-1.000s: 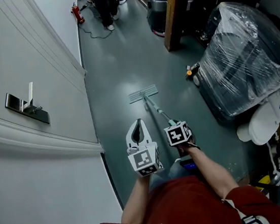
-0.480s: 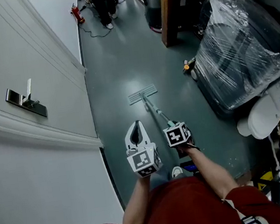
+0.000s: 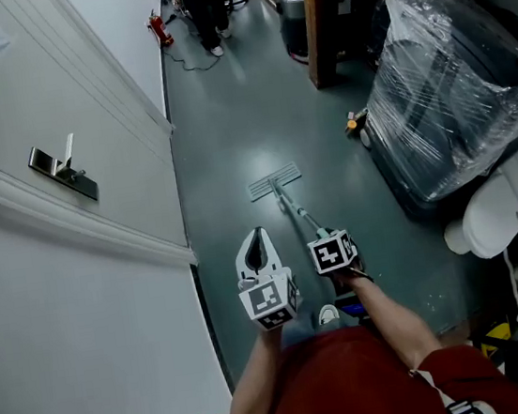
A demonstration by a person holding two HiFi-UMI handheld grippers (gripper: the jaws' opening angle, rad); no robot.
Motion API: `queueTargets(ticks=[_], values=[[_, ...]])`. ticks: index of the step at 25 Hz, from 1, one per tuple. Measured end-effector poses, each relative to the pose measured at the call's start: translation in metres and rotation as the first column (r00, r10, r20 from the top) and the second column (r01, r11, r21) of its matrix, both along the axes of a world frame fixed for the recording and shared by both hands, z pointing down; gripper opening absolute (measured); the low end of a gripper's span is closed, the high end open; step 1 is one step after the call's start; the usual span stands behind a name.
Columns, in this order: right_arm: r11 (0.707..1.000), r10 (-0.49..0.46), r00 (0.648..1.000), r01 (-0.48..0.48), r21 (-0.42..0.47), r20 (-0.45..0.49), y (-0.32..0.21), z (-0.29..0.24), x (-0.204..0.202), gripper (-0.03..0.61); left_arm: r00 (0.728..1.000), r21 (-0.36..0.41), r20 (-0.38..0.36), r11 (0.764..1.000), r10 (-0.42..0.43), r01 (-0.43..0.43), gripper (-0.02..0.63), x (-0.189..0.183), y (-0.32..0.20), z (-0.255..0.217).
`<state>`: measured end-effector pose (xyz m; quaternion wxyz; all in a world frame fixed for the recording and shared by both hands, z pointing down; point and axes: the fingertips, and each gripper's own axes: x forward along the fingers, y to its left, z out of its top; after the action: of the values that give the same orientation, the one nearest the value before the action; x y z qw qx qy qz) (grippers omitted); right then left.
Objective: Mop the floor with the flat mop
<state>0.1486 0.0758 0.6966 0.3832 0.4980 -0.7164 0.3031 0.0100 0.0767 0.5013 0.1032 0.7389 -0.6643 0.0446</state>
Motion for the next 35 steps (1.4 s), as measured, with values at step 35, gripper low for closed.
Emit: queueTargets(ticks=[35], values=[[0.999, 0.029, 0.999, -0.029, -0.02, -0.033, 0.286, -0.002, -0.022, 0.118, 0.999, 0.03, -0.038, 0.999, 0.027, -0.026, 0.015, -0.038, 0.286, 0.006]])
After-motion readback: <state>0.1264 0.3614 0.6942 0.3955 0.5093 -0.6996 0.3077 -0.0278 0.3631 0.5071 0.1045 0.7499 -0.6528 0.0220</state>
